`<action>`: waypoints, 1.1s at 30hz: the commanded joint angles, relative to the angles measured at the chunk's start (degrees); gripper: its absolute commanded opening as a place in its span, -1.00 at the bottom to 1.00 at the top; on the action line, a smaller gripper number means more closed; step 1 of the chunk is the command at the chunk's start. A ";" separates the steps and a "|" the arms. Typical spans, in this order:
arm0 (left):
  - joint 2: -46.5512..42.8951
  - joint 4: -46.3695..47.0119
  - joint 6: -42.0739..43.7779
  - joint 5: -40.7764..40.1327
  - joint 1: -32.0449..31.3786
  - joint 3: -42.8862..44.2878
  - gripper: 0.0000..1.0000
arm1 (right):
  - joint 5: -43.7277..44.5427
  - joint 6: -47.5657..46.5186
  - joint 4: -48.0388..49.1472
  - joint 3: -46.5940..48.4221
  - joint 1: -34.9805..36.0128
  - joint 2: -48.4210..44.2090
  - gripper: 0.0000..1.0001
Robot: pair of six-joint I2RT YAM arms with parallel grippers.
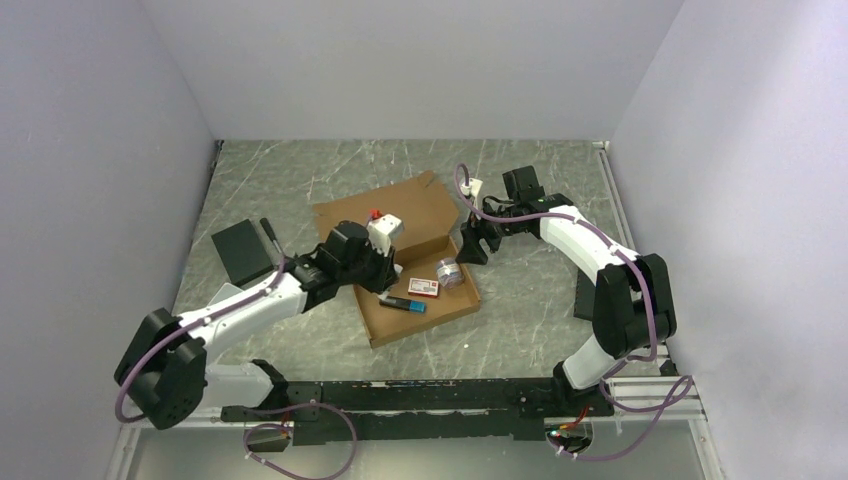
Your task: Fold the paper box
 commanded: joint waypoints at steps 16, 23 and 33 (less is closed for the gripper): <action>14.68 -4.90 7.37 -17.82 -6.14 11.57 -0.80 | -0.98 -1.43 -0.86 1.89 -0.40 0.49 0.47; 16.10 -8.25 7.07 -24.72 -7.06 14.80 -0.38 | -0.92 -1.56 -0.95 1.88 -0.38 0.62 0.47; 7.76 -7.87 3.55 -29.17 -7.08 12.08 0.24 | -0.98 -1.65 -1.12 1.98 -0.45 0.71 0.48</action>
